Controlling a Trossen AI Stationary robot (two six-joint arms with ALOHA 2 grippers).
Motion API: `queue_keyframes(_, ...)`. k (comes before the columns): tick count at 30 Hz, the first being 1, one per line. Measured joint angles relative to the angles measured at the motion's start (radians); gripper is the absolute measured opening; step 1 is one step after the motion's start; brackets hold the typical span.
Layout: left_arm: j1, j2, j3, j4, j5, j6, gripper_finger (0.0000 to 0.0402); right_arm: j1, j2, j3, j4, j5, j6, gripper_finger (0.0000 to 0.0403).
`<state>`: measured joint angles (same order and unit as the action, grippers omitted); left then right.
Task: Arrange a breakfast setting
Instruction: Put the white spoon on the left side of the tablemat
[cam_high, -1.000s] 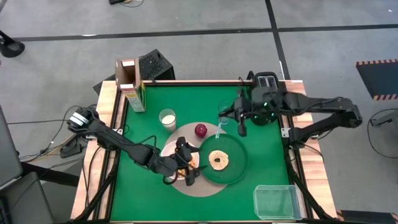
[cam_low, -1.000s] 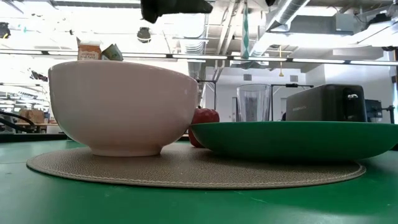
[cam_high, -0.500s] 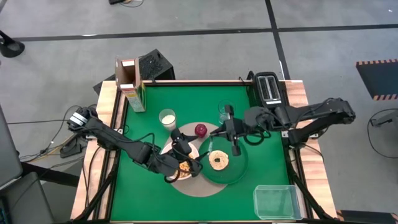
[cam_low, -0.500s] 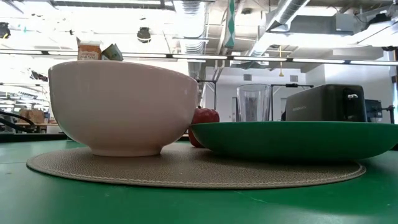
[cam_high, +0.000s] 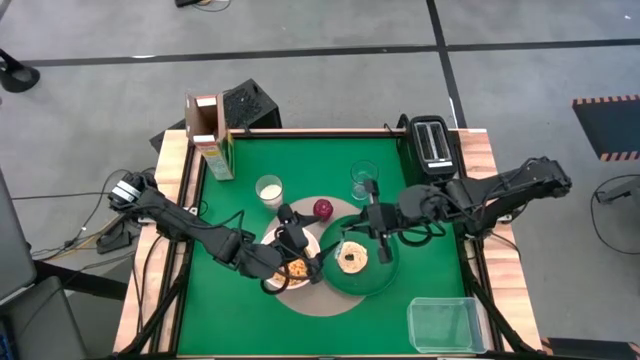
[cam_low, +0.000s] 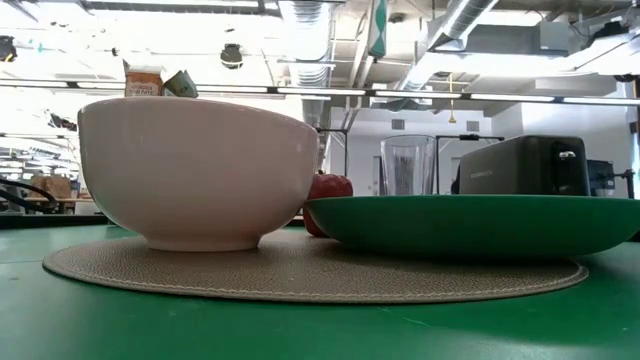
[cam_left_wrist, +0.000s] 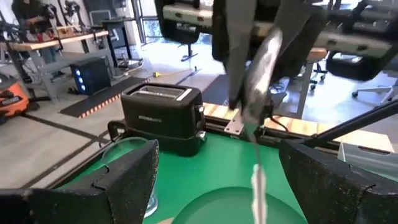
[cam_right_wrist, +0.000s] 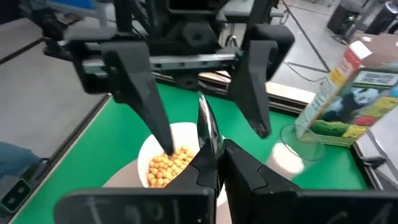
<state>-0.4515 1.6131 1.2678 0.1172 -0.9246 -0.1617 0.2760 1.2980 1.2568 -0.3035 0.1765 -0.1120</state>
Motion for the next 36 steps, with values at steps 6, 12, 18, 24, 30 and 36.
queue_keyframes(6, -0.013, -0.012, 0.0, 0.072, 0.002, 0.07, 0.0318, -0.003, 0.0, 0.0, -0.024, 0.009, 0.014, 0.0036)
queue_keyframes(12, -0.005, -0.032, 0.0, 0.087, -0.02, 0.098, 0.0318, -0.003, 0.0, -0.026, -0.002, 0.009, 0.028, 0.0036)
queue_keyframes(18, 0.029, -0.034, 0.0, 0.093, 0.098, 0.09, 0.0318, -0.003, 0.0, -0.035, 0.011, 0.009, 0.034, 0.0036)
queue_keyframes(24, 0.06, -0.026, 0.0, 0.127, 0.177, 0.098, 0.031, -0.003, 0.0, -0.035, 0.052, 0.009, 0.026, 0.0036)
queue_keyframes(30, 0.084, -0.026, 0.0, 0.13, 0.202, 0.097, 0.0243, -0.003, 0.003, -0.035, 0.052, 0.009, 0.024, 0.0036)
queue_keyframes(36, 0.093, -0.024, 0.0, 0.138, 0.21, 0.107, 0.018, -0.019, 0.044, -0.033, 0.075, 0.007, 0.016, 0.0036)
